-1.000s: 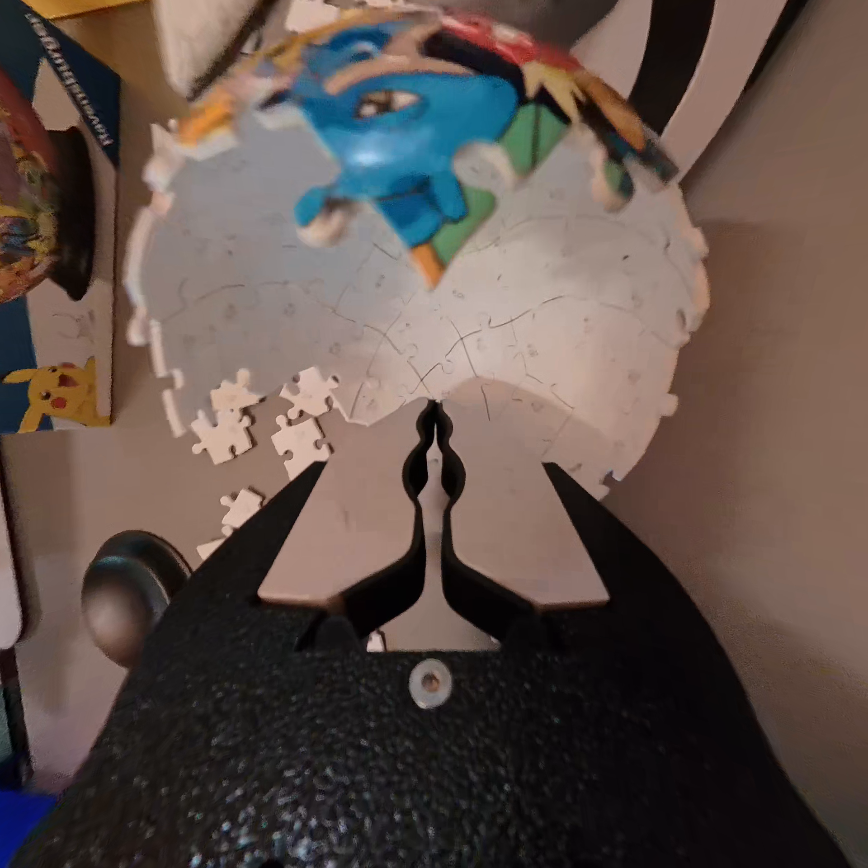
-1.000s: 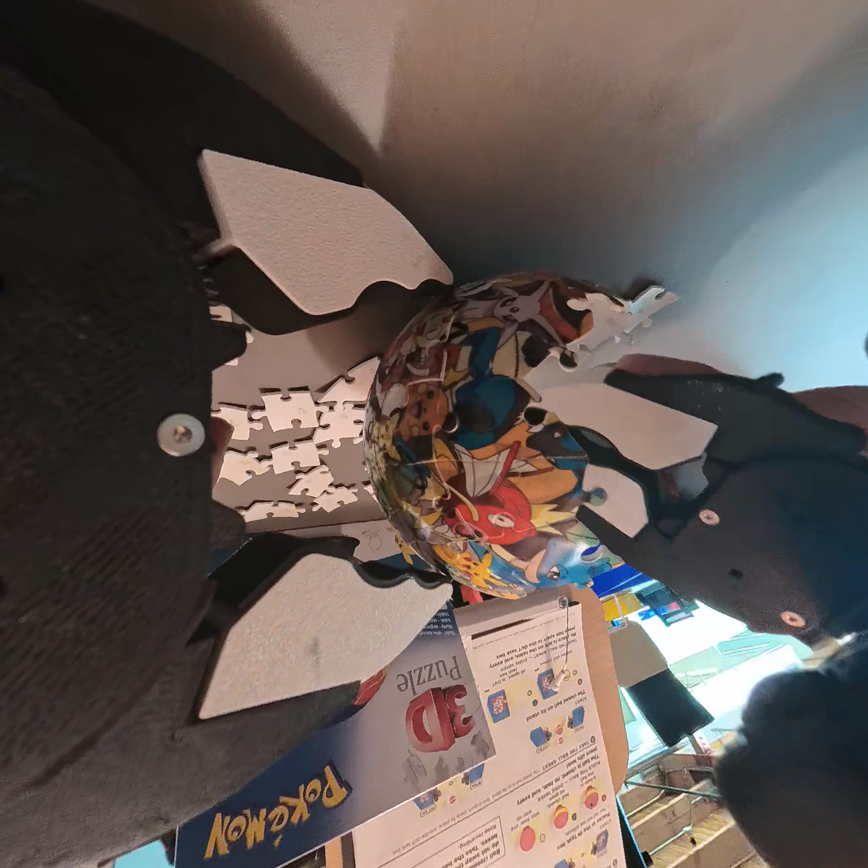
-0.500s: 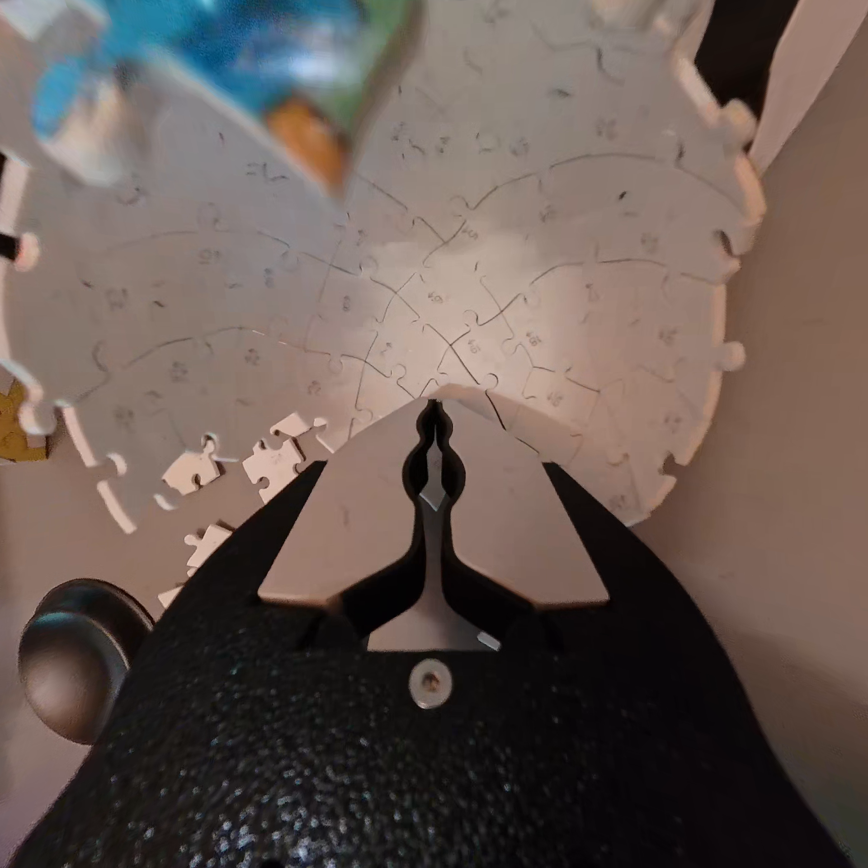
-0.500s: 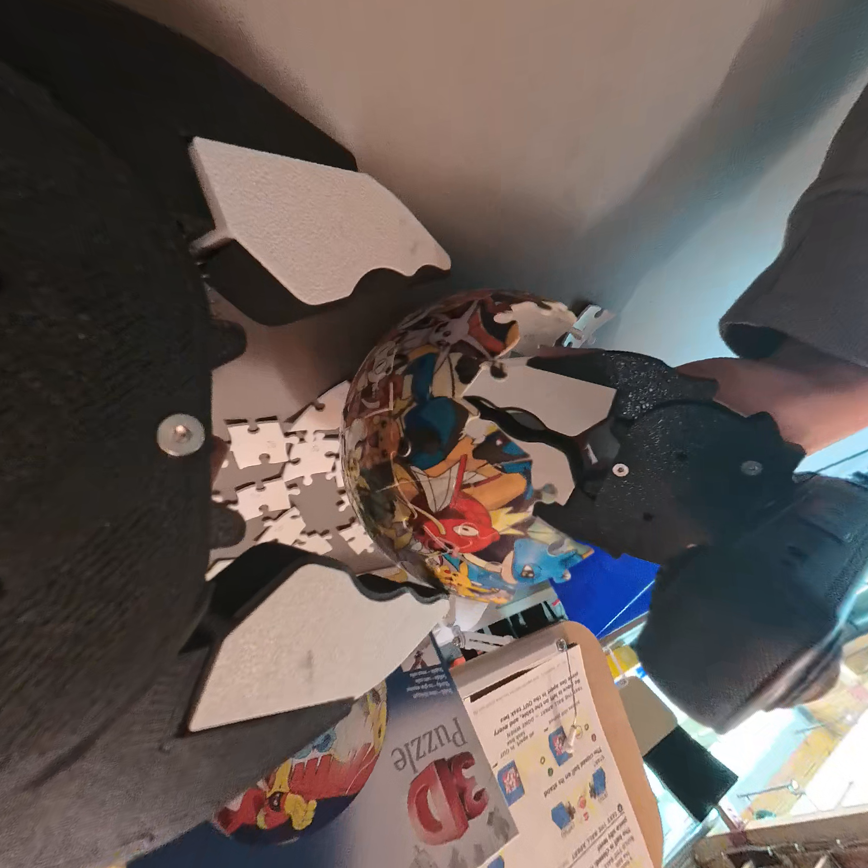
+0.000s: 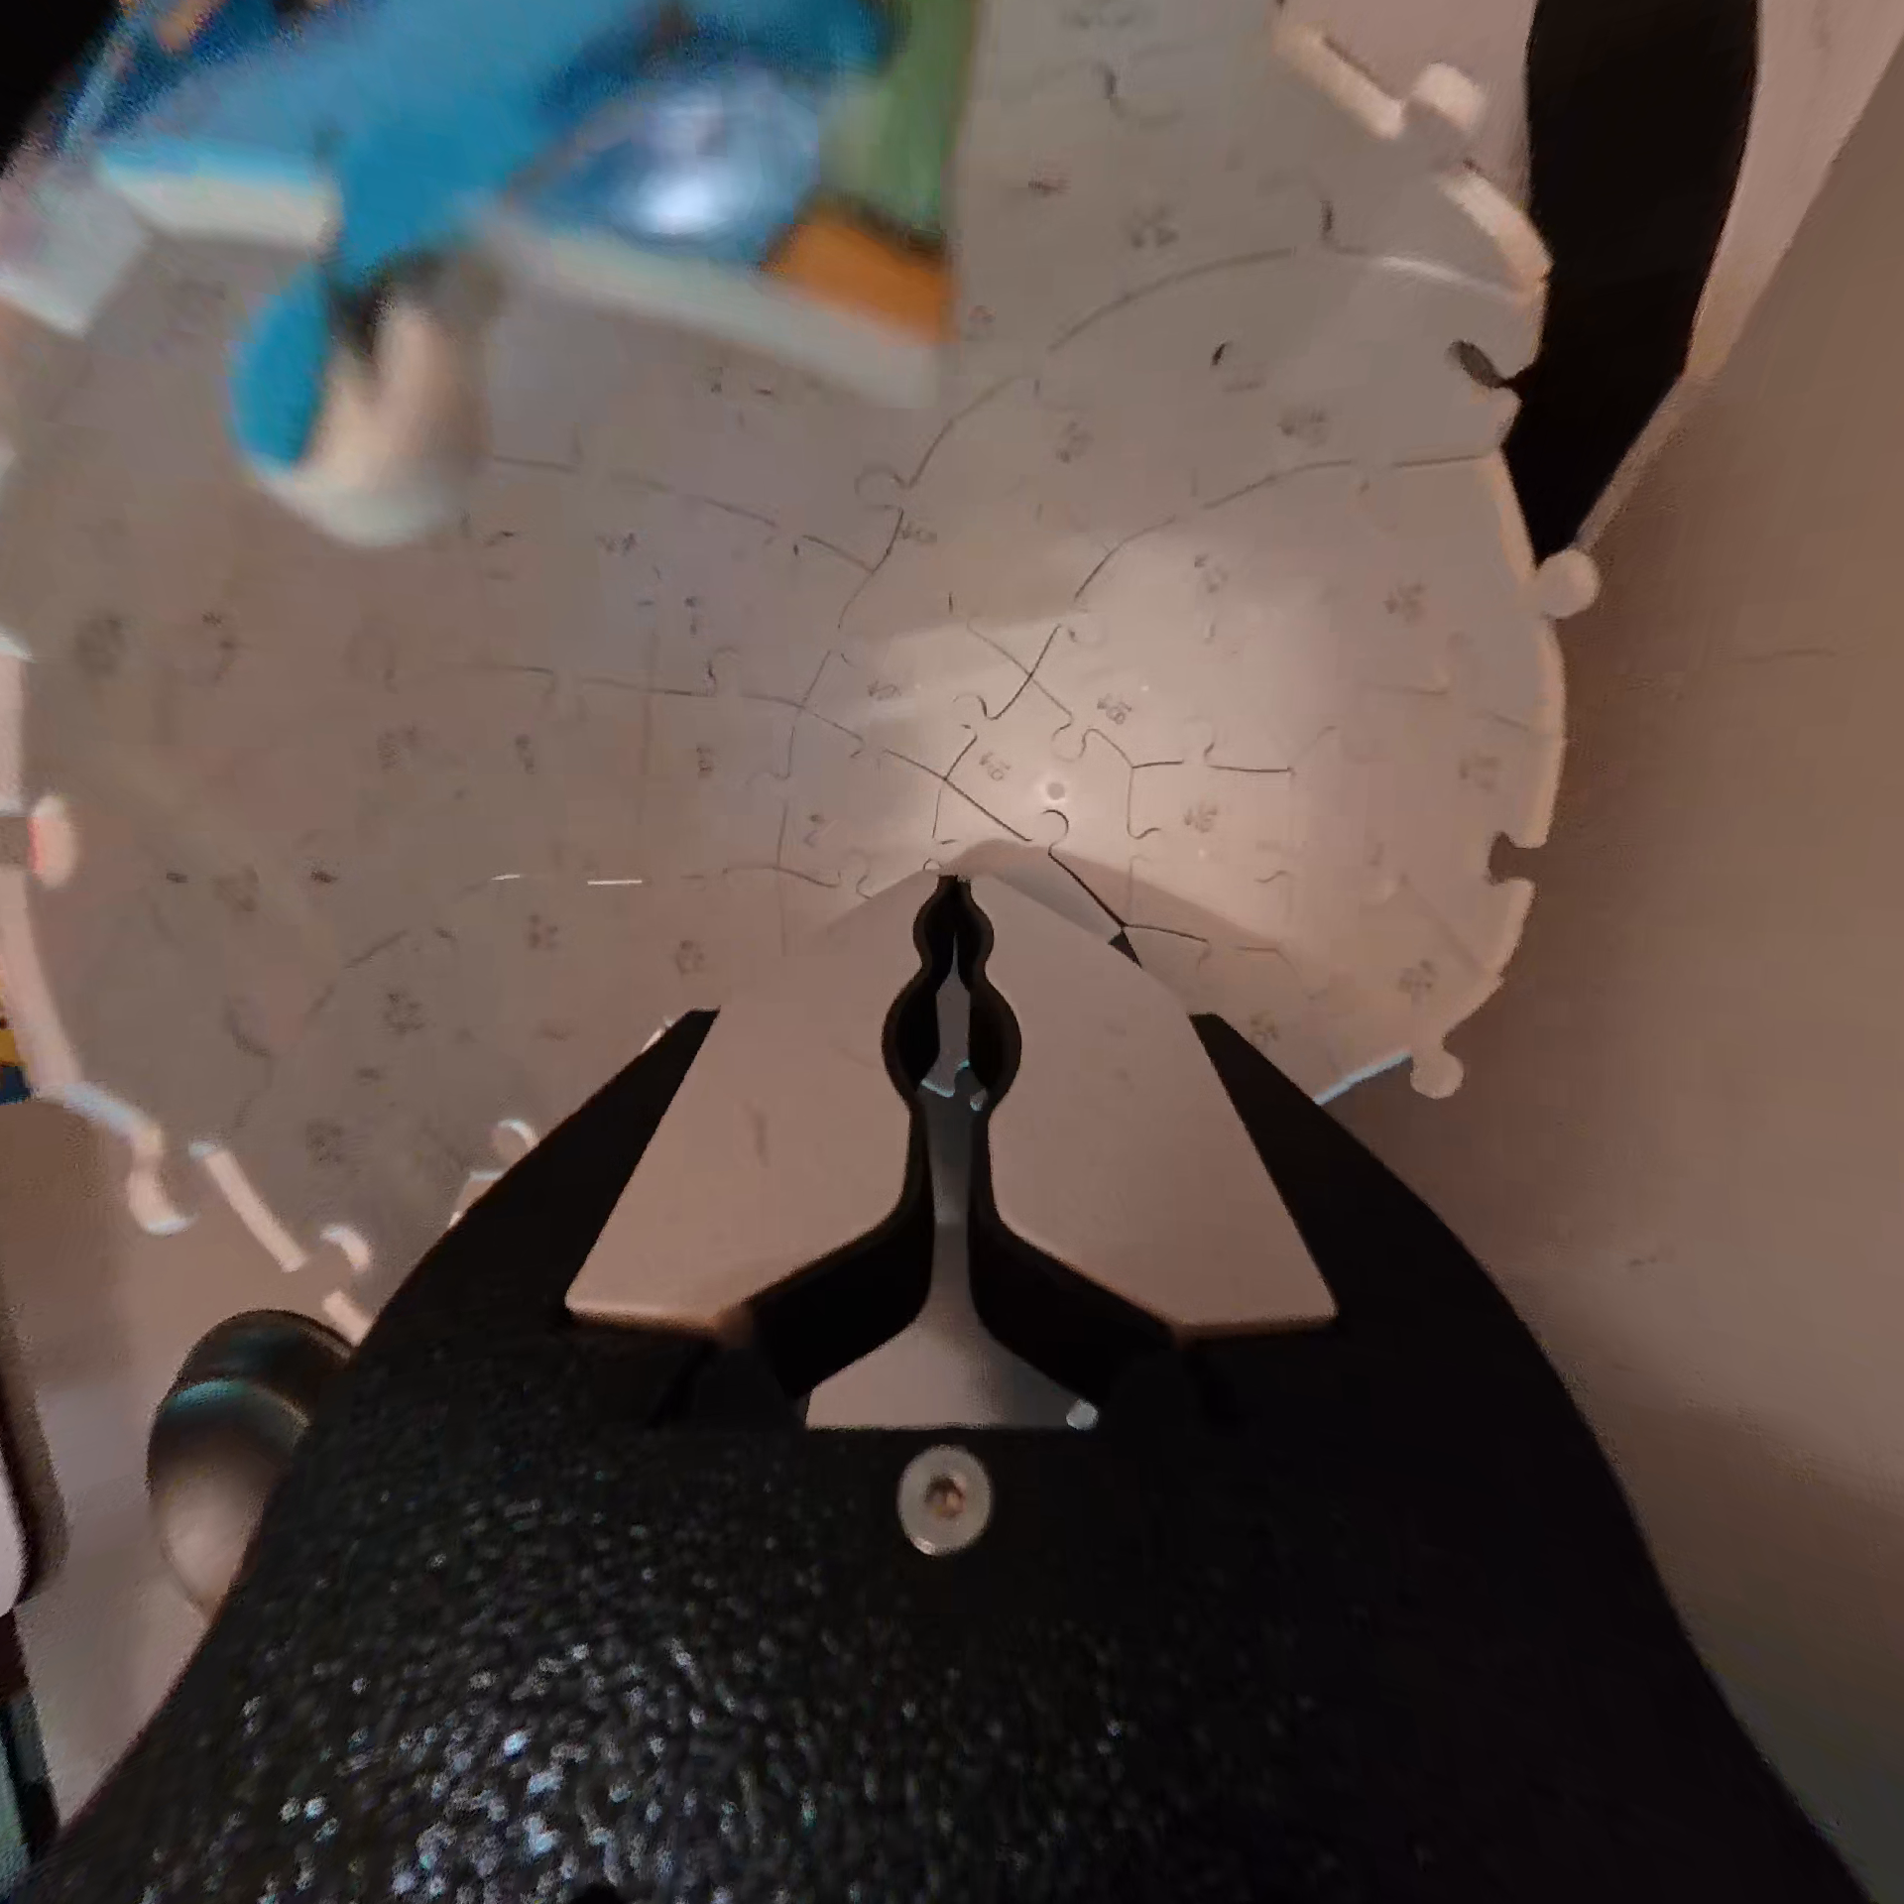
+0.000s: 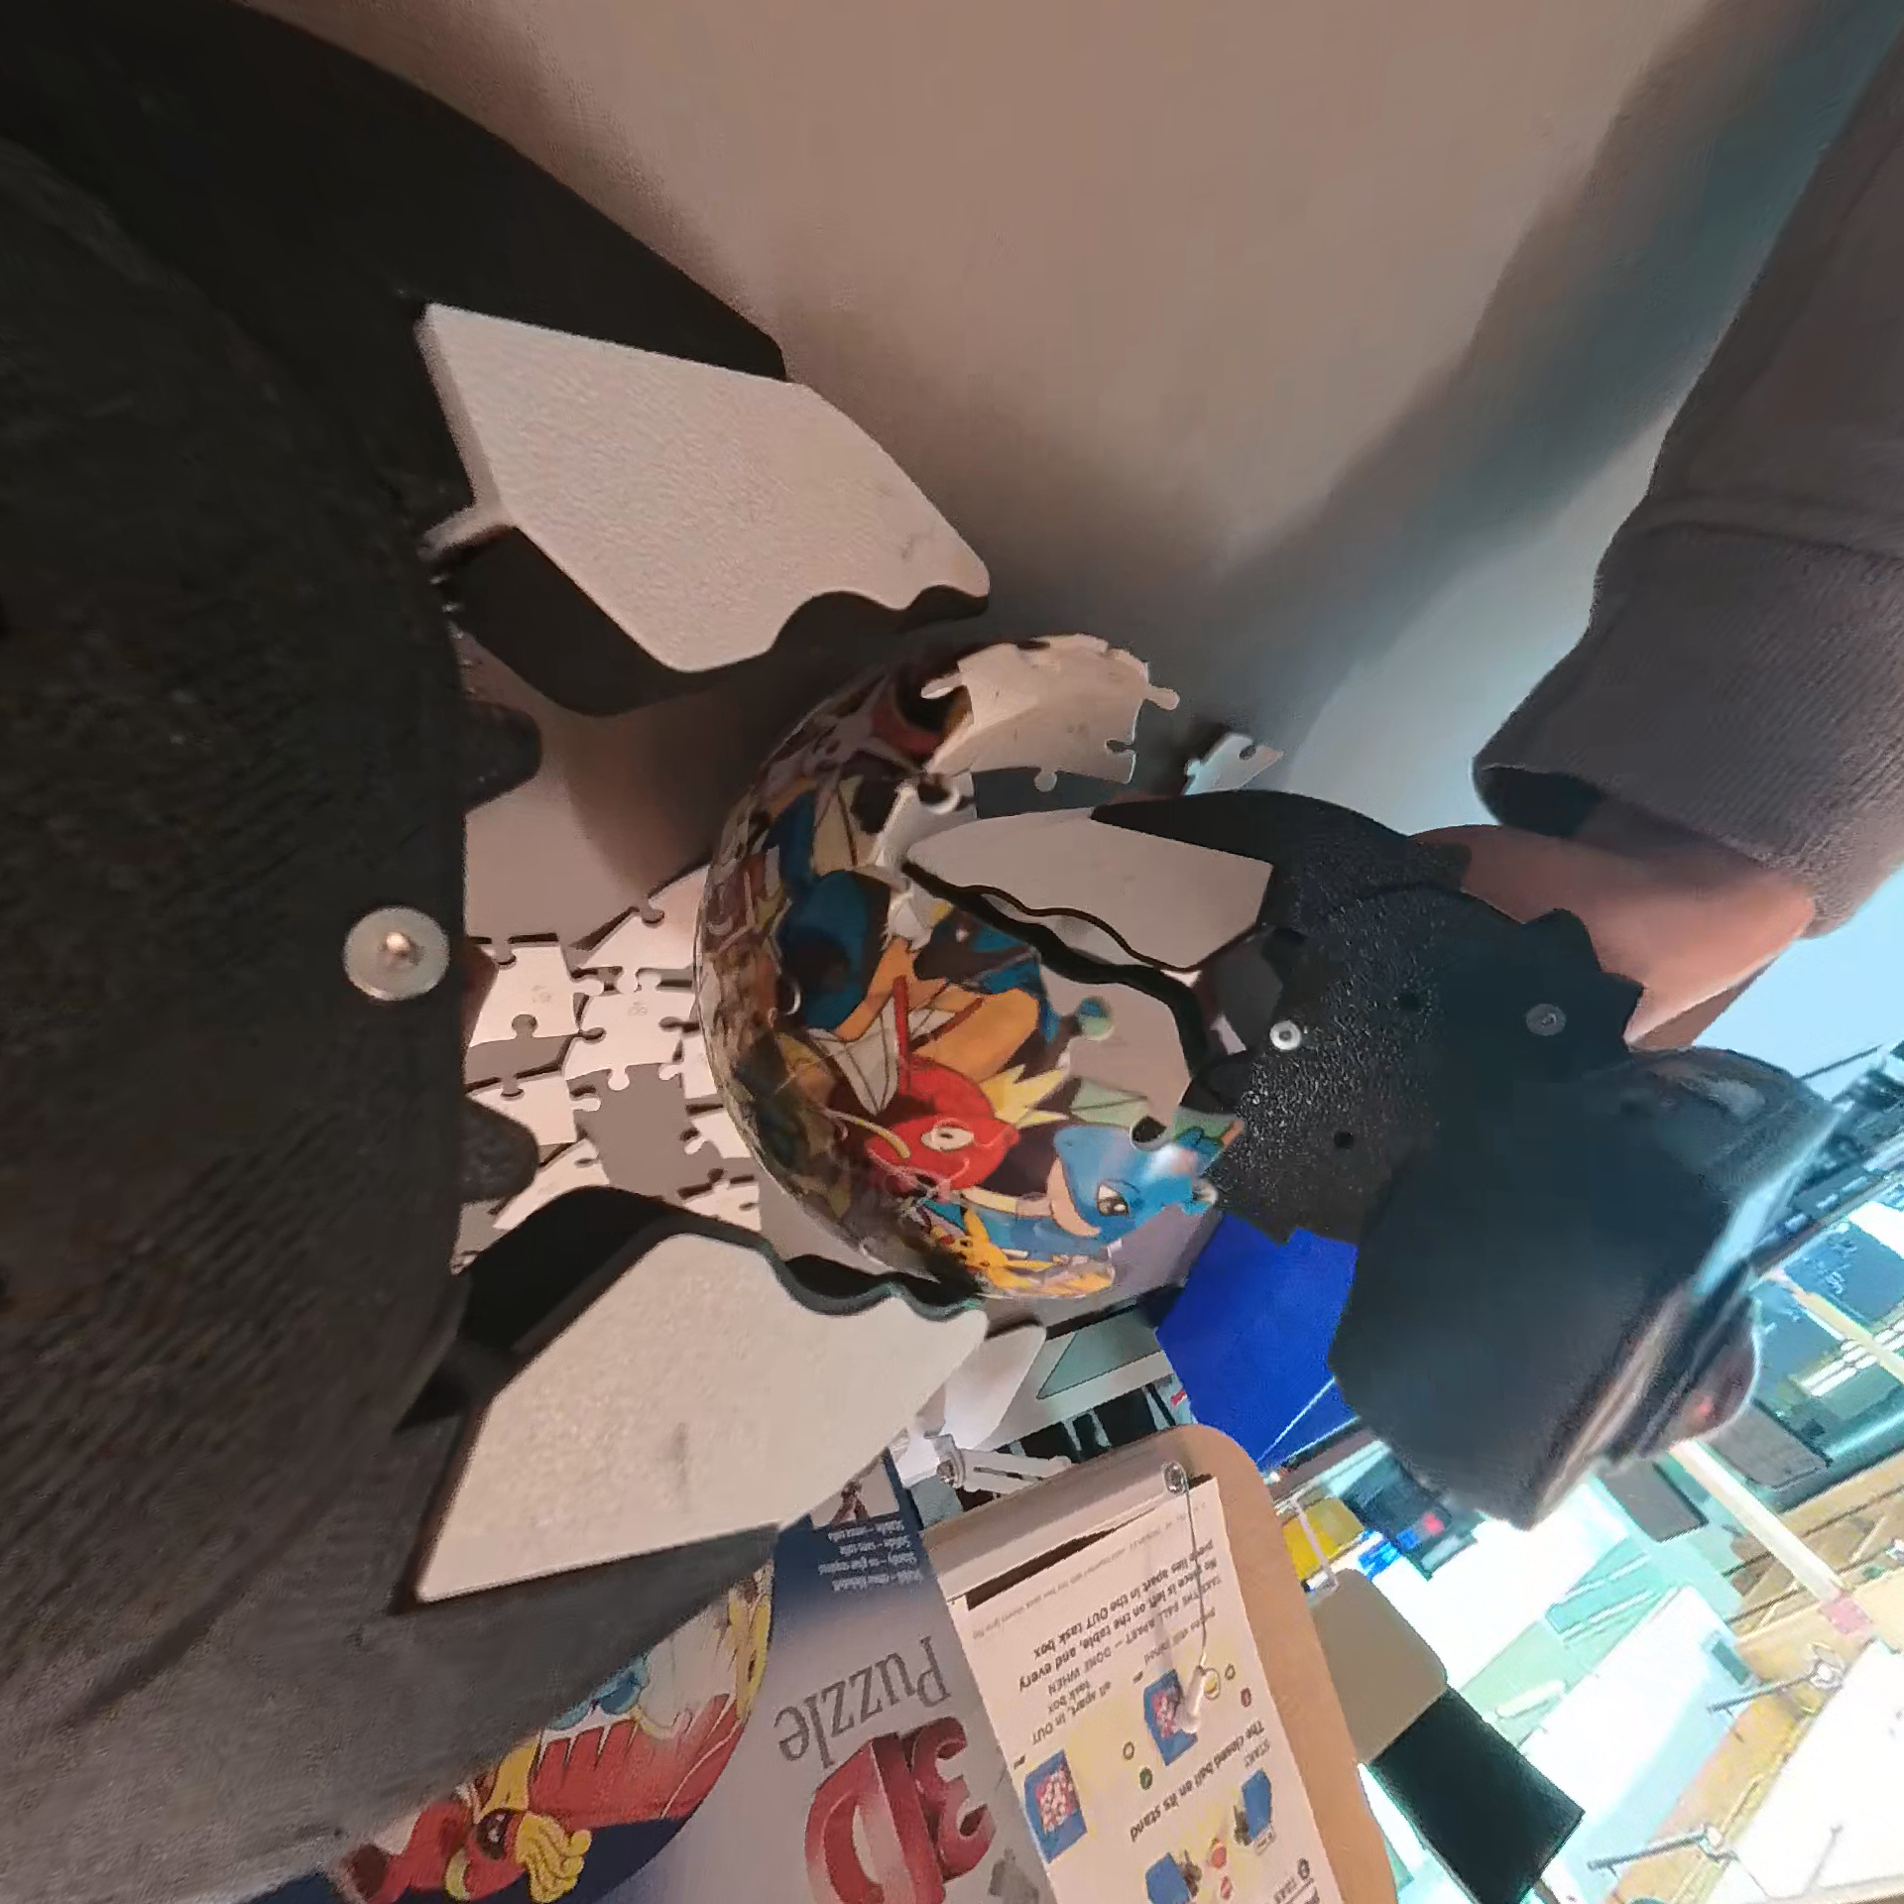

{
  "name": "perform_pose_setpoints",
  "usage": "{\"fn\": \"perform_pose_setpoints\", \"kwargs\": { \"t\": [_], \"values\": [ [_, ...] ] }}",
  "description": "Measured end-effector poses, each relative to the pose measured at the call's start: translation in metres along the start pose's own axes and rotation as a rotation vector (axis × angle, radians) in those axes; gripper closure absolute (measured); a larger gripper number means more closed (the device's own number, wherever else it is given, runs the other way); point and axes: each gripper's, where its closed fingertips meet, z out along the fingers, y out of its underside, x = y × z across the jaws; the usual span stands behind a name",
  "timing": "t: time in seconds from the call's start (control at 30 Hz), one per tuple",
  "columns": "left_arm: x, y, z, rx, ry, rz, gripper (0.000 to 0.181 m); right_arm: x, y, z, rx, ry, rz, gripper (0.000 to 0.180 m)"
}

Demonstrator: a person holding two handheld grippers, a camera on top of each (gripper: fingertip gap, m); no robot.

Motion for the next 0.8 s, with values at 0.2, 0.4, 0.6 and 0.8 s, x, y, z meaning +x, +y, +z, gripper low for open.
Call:
{"fn": "perform_pose_setpoints", "kwargs": {
  "t": [0.2, 0.4, 0.6, 0.8],
  "values": [
    [-0.001, -0.002, 0.000, -0.050, -0.074, 0.107, 0.181, 0.002, 0.011, -0.015, -0.063, -0.098, 0.021, 0.064],
    [-0.001, -0.001, 0.001, -0.093, -0.047, 0.143, 0.181, 0.016, 0.035, -0.024, -0.061, -0.306, 0.253, 0.069],
    [-0.002, -0.002, 0.001, -0.099, -0.075, 0.214, 0.181, 0.012, 0.020, 0.000, 0.039, -0.455, 0.356, 0.067],
    [0.000, -0.002, -0.001, -0.057, -0.103, 0.212, 0.181, 0.002, 0.015, 0.011, -0.001, -0.395, 0.231, 0.056]
  ]
}}
